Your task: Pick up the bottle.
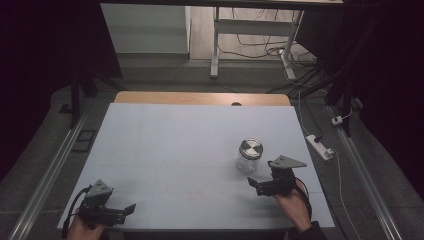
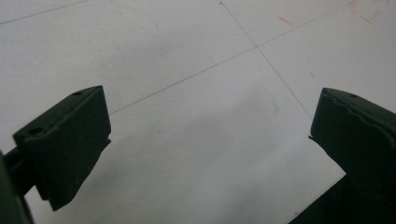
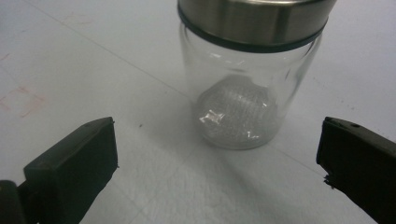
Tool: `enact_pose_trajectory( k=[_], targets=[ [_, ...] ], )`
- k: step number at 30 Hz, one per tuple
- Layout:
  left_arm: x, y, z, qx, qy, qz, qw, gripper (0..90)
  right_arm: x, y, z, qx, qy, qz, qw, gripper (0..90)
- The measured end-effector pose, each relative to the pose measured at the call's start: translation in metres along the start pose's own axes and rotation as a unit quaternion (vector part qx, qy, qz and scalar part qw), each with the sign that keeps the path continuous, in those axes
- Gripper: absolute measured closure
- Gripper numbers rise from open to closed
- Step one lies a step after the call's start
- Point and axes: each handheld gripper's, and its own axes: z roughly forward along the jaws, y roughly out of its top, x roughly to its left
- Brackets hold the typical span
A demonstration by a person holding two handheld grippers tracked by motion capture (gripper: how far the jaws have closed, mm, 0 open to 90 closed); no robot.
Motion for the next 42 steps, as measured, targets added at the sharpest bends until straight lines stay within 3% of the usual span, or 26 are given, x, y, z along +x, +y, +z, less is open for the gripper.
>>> enact_pose_trajectory(
  k=[6,12,36,42],
  targets=[
    [0.000,0.000,0.000,0.001,0.000,-0.001,1.0000,0.0,-0.006,0.008,0.012,0.003,-0.007,0.011,0.9999,0.0],
    [0.000,0.000,0.001,0.002,0.000,-0.001,1.0000,0.0,-0.007,0.014,0.024,0.011,-0.021,0.002,0.9997,0.0],
    [0.001,0.000,0.001,0.003,-0.005,-0.001,1.0000,0.0,-0.017,0.028,0.059,0.021,-0.016,-0.016,0.9995,0.0],
    [0.001,0.000,0.001,0.005,-0.006,0.001,1.0000,0.0,-0.018,0.029,0.058,0.005,-0.011,-0.015,0.9998,9.6]
  ],
)
